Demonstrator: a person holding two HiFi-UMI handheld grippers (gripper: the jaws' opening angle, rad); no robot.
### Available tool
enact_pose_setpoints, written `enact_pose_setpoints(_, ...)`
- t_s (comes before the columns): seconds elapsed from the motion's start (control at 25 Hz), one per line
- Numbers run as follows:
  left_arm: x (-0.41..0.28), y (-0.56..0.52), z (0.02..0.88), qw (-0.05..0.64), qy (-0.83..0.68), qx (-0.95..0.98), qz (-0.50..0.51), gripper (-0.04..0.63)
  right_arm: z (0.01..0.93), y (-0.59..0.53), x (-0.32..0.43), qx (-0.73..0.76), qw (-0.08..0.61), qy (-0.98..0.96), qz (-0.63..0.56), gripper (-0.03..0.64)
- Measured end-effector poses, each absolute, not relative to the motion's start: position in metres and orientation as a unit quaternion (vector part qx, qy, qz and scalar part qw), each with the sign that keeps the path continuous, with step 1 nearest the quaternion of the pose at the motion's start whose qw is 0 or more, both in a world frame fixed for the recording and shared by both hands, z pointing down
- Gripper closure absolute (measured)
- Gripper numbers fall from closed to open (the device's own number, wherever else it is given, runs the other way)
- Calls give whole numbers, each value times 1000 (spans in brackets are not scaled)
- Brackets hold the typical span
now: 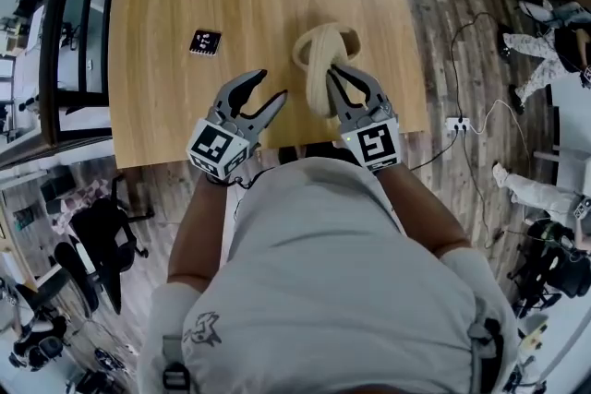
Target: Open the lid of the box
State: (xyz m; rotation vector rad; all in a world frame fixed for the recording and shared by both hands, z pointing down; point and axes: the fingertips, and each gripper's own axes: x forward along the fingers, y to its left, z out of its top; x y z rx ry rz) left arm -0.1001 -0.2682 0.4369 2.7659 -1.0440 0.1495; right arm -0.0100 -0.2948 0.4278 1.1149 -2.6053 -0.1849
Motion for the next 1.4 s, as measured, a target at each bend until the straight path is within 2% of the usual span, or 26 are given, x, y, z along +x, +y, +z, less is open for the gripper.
enact_pose_setpoints(0.32, -115, -242, 406, 67, -386, 919, 36, 543, 409, -264, -10, 394, 127, -910, -23, 580)
enact_pose_setpoints(0.44, -117, -235, 394, 59, -391, 918, 30, 582, 401, -254, -7, 401, 117, -908, -16, 581)
enact_pose_setpoints(0.96, -87, -214, 385, 61, -397, 915, 28, 589, 393, -240, 35, 403, 83, -911, 11, 581)
enact_pose_setpoints(1.4, -11, -212, 365, 51, -439, 897, 19, 589, 372, -243, 114, 365, 69, -928, 3, 581)
